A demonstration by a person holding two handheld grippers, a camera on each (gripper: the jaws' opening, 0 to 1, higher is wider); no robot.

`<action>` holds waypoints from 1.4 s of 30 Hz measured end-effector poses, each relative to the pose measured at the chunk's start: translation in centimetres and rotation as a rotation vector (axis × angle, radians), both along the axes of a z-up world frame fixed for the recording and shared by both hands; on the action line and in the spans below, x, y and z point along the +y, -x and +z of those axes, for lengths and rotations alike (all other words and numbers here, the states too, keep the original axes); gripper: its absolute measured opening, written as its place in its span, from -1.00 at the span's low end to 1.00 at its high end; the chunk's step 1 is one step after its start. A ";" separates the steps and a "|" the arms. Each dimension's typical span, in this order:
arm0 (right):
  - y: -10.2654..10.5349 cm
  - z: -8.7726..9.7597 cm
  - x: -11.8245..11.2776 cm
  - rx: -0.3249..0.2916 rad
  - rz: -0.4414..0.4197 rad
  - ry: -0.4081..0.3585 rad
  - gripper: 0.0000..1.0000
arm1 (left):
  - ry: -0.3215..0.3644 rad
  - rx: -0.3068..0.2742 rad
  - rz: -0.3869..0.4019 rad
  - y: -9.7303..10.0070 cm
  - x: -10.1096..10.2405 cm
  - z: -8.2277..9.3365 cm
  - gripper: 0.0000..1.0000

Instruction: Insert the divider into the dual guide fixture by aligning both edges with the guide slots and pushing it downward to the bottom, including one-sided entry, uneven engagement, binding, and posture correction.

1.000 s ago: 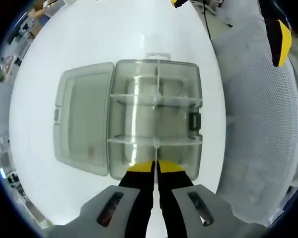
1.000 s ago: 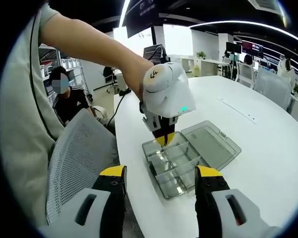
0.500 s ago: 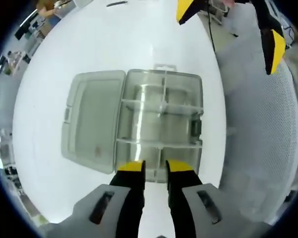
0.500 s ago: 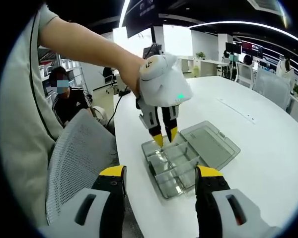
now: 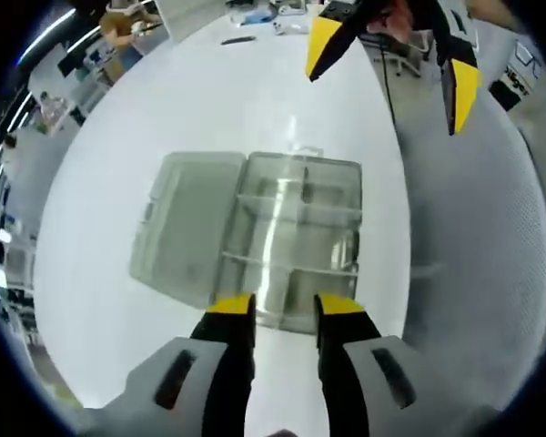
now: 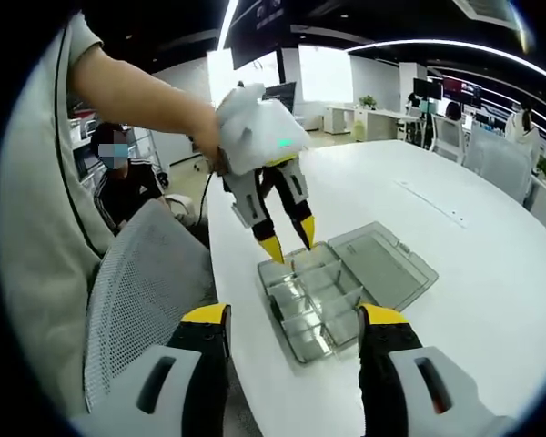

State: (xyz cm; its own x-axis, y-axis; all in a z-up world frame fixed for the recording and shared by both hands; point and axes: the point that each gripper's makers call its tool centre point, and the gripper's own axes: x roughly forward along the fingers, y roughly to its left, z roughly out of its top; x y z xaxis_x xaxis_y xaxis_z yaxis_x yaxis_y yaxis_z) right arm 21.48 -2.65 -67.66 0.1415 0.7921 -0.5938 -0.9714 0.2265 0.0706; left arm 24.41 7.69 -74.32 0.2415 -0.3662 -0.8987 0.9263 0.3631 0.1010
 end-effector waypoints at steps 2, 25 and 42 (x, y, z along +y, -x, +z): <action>0.0 -0.1 -0.2 -0.001 0.001 0.006 0.07 | 0.019 -0.027 0.019 -0.1 0.1 0.4 -0.51; 0.1 -0.6 -1.9 -0.001 -0.011 0.030 0.08 | 0.365 -0.130 0.229 1.9 -1.2 4.1 -0.38; -0.6 -0.7 -3.1 -0.016 -0.011 0.056 0.09 | 0.506 -0.162 0.294 3.3 -3.6 5.1 -0.30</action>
